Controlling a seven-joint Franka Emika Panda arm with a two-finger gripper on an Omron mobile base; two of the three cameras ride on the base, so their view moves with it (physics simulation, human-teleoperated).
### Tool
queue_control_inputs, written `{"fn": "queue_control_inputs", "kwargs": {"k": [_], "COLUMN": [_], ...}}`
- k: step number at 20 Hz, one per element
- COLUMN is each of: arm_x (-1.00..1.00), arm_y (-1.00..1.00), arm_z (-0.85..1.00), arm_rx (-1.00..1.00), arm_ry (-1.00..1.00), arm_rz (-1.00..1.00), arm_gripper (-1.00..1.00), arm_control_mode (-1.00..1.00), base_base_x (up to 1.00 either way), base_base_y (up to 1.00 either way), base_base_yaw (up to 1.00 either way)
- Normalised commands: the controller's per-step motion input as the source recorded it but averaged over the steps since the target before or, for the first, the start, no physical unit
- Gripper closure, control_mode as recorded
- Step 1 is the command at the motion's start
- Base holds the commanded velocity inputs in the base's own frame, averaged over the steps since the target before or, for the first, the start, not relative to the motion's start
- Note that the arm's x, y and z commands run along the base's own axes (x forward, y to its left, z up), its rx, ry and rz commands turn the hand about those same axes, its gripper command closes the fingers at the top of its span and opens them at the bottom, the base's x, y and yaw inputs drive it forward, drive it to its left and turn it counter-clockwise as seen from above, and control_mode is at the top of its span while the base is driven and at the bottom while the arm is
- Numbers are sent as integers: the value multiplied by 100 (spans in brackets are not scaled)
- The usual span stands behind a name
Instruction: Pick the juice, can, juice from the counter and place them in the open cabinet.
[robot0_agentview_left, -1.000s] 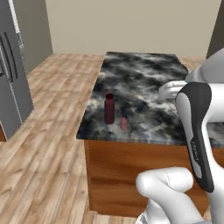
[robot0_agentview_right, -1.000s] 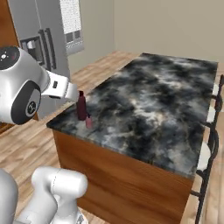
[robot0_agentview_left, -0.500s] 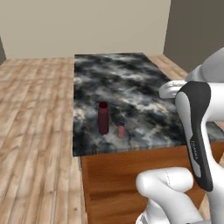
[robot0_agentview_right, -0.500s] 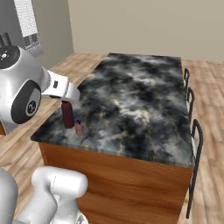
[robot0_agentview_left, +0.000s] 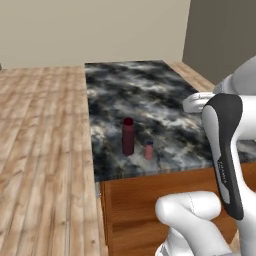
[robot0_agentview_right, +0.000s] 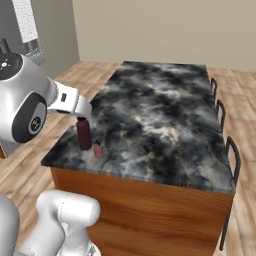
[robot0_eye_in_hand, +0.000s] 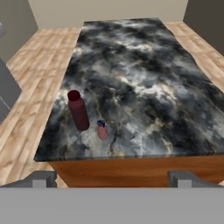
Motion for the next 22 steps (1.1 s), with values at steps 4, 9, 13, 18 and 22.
{"fn": "queue_control_inputs", "kwargs": {"k": [4, 9, 13, 18, 22], "arm_x": [0, 0, 0, 0, 0], "arm_y": [0, 0, 0, 0, 0], "arm_z": [0, 0, 0, 0, 0], "arm_rx": [0, 0, 0, 0, 0], "arm_ry": [0, 0, 0, 0, 0], "arm_rz": [0, 0, 0, 0, 0], "arm_gripper": [-100, -100, -100, -100, -100], "arm_control_mode": [100, 100, 100, 100, 100], "base_base_x": [53, 41, 24, 0, 0], "base_base_y": [27, 22, 10, 0, 0], "base_base_yaw": [-1, -2, -2, 0, 0]}}
